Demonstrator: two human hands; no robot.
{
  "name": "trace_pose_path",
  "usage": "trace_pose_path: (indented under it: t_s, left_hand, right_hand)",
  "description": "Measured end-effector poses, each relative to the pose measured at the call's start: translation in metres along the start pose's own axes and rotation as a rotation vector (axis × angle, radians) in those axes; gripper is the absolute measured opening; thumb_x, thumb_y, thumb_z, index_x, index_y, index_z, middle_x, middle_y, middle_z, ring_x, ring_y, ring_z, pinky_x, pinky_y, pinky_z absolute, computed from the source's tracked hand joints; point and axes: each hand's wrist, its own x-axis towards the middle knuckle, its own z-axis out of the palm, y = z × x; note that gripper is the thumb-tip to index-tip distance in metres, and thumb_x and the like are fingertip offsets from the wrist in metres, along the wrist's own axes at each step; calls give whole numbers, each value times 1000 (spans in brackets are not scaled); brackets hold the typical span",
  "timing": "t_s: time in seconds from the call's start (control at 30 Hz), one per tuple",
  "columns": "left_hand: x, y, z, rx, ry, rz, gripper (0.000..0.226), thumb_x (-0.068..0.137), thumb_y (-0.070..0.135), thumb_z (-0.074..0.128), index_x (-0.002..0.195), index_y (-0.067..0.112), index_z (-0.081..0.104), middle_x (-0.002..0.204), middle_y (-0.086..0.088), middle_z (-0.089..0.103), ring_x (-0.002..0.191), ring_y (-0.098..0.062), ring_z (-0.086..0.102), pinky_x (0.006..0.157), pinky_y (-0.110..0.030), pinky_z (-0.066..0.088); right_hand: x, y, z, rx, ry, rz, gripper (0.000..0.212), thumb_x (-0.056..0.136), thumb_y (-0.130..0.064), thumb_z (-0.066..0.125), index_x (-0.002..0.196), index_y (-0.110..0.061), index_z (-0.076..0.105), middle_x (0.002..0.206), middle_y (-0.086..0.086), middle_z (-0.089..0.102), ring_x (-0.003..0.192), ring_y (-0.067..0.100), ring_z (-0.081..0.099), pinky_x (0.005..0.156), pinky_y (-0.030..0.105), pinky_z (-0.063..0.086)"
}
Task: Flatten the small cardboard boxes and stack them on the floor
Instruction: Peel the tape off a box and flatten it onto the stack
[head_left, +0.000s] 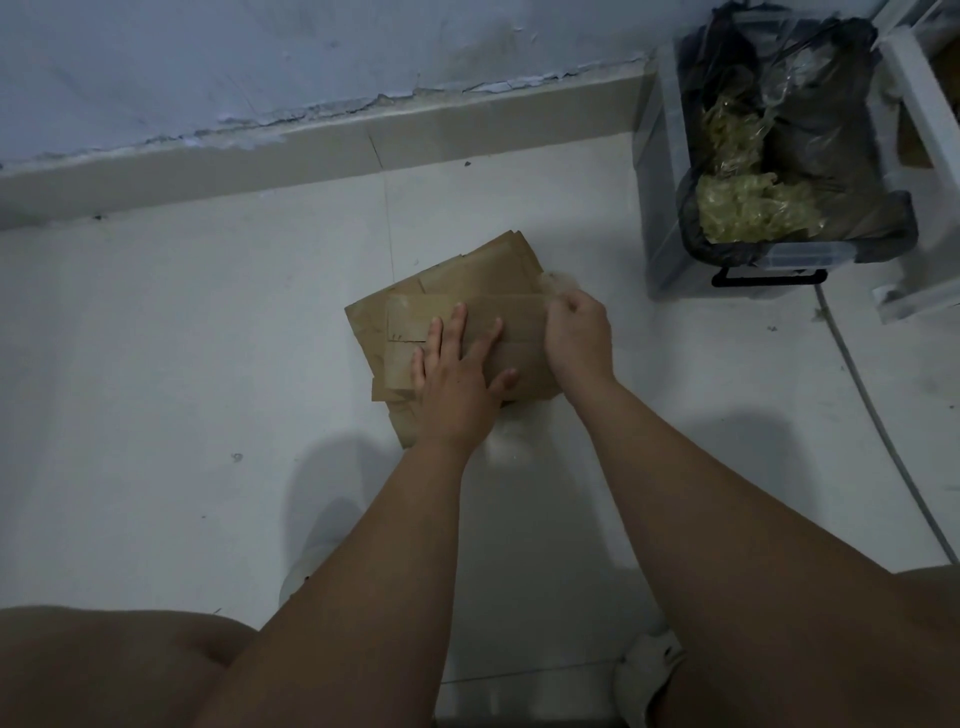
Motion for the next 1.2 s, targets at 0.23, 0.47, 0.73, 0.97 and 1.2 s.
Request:
trace_pose_path:
  t_s: [0.23,0.47,0.73,0.97,1.2]
  left_hand:
    - [-1,5,0,4,-10,-10,55,90,47,51,142,44,32,159,9,2,146,-17,-5,115,-43,-4]
    - [-2,6,-6,6,-39,-20,56,91,48,50,143,44,30,159,10,-1,146,-16,-7,114,-42,-6]
    - [-1,6,-8,-8,-34,-18,56,91,47,51,143,44,31,159,10,-1,146,-16,-7,114,-41,-7]
    - [-2,6,-6,-16,-22,-15,56,91,48,51,143,43,32,159,10,0,146,-16,-7,114,-42,-6]
    - [0,8,-4,-18,-14,-17,56,90,49,51,143,43,32,159,9,1,146,-17,-7,114,-42,-7]
  right_hand:
    - [-1,-16,7,-97,-169,-59,53,91,-61,41,58,-20,46,61,-6,46,58,10,44,57,28,31]
    - [2,-13,-6,115,-95,51,8,98,-18,47,102,-18,54,81,-2,65,53,6,58,56,23,49]
    - [7,-13,-4,21,-8,23,55,96,-55,36,72,-10,57,67,-1,54,66,16,52,67,33,44]
    - [13,-17,-11,192,9,157,30,96,-22,40,68,-16,51,75,2,55,79,24,53,73,39,45]
    - [34,-29,-37,179,18,214,49,86,8,25,80,-23,63,111,6,51,85,14,47,73,29,39]
